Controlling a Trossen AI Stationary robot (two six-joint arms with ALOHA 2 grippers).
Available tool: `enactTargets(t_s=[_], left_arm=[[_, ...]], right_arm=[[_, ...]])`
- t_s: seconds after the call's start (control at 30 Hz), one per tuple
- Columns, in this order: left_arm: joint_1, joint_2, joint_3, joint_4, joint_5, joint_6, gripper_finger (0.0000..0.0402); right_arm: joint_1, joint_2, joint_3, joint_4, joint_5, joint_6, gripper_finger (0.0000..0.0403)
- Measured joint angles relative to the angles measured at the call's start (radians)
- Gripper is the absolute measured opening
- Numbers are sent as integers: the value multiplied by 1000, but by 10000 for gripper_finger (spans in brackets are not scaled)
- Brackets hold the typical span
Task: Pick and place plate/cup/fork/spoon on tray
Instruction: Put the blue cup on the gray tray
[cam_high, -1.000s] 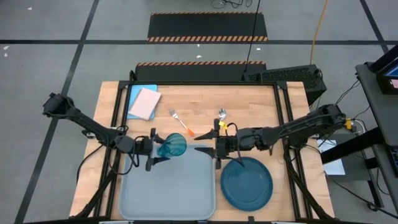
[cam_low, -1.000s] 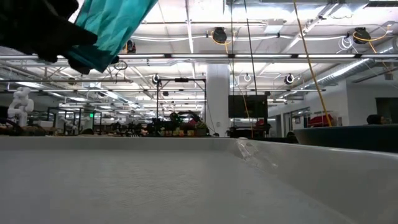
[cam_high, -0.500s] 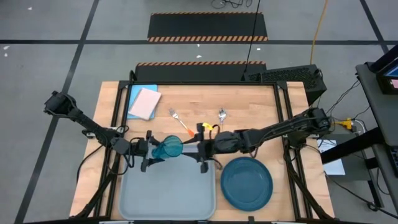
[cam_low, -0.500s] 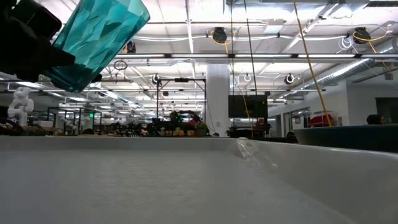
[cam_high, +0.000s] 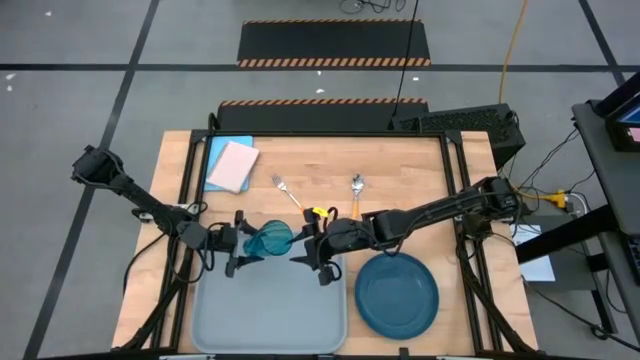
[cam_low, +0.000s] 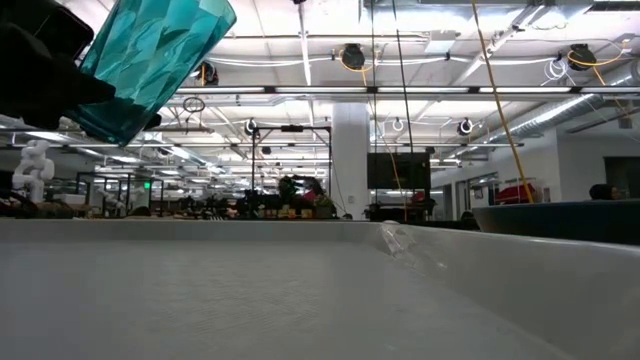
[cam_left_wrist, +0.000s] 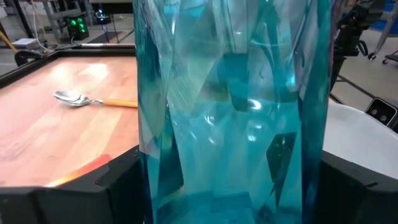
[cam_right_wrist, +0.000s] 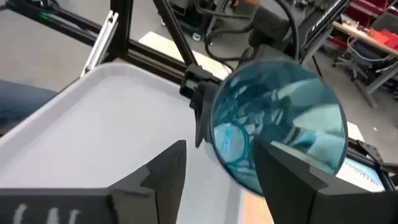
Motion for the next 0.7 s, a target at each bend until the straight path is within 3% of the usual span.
enactTargets(t_s=[0.33, 0.5, 0.7], left_arm=[[0, 0, 0, 5, 3, 6, 314], [0, 0, 0, 0, 6, 8, 334], [-1, 0, 0, -12, 11, -12, 314]], right_arm=[[-24, 46, 0, 34, 29, -118, 176], [-28, 46, -1, 32, 25, -132, 120], [-32, 46, -2, 17, -1, -154, 39]])
